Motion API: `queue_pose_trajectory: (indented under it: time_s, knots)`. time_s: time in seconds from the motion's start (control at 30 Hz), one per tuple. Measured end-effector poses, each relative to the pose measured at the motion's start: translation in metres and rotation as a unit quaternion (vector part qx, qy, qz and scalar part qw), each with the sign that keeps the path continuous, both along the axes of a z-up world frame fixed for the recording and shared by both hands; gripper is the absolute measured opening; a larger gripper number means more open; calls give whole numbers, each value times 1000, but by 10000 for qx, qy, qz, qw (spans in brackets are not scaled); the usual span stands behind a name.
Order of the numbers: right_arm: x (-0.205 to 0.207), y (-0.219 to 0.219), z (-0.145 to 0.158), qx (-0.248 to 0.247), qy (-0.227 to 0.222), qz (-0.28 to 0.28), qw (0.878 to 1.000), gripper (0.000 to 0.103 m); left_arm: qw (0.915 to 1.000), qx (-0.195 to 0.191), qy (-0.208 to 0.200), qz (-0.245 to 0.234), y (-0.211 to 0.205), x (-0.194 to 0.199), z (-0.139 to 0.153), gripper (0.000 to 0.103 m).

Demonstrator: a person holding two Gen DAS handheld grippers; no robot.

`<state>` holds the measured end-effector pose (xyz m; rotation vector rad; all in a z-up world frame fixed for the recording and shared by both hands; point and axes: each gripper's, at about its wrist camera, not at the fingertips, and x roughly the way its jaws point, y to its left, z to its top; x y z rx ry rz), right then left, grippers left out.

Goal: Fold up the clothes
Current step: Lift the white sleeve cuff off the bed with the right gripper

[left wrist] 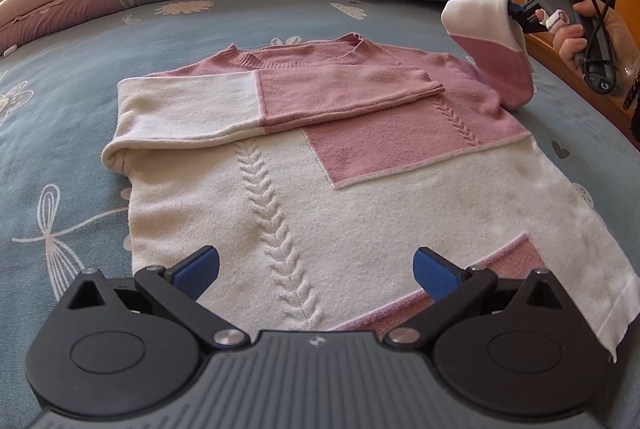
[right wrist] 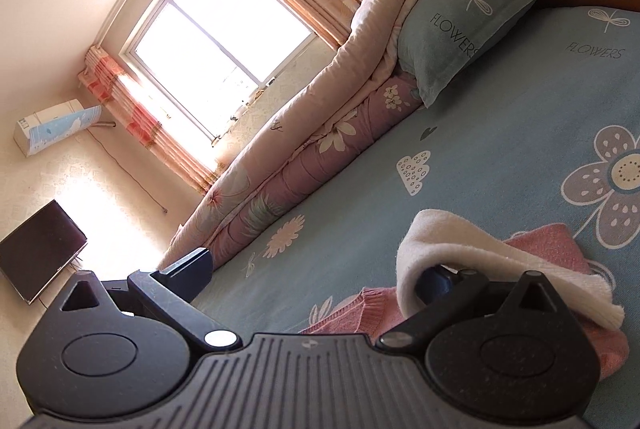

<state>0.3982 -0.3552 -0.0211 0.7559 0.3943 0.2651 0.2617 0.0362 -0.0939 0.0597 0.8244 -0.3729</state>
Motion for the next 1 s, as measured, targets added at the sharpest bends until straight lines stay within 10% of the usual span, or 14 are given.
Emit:
queue_pose_trajectory:
  time_s: [1.0]
  knots:
    - [50,111,26,-1092,349,1169,9865,103,9998,17,183,-117,14,-5,-1,102]
